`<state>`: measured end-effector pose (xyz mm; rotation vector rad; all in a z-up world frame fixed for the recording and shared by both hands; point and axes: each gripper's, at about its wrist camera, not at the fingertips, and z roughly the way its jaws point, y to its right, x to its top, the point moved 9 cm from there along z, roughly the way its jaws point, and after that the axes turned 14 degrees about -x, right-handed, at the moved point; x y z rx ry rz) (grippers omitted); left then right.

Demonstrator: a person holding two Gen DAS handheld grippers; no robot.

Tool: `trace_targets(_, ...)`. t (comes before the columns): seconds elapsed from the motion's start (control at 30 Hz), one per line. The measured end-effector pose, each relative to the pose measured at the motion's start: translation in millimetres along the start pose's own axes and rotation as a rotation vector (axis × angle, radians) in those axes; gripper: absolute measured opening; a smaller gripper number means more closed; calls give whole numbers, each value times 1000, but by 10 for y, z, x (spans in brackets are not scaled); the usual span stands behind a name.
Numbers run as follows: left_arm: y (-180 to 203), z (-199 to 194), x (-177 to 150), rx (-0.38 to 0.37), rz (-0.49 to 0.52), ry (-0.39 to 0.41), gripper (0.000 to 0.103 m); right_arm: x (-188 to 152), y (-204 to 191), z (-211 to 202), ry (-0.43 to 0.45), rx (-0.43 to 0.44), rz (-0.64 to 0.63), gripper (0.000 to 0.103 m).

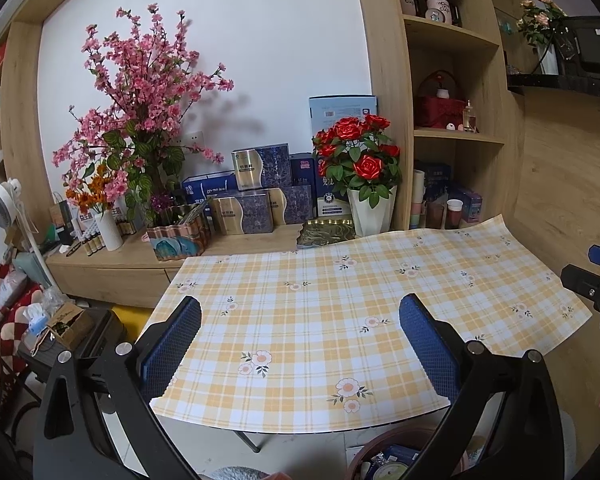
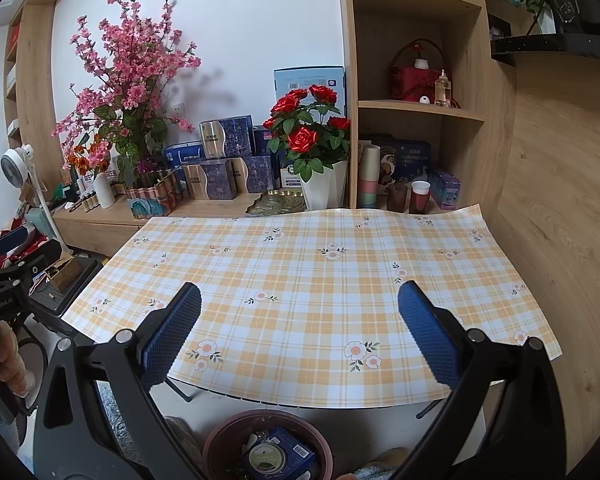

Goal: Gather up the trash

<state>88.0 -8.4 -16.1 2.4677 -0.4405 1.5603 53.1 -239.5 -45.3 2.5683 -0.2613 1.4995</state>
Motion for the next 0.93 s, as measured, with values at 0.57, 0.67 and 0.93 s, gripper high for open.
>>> trace_targets(0.57, -15, -12, 16, 14, -2, 4, 97, 13, -7, 8, -3, -3, -1, 97)
trace_targets(0.67, -16, -11, 18, 12, -4, 3, 97, 17, -8, 14, -4, -2, -2, 97)
trace_targets(0.93, -16, -16, 8, 26, -3, -4, 97, -13, -29, 35, -9, 2, -7, 97)
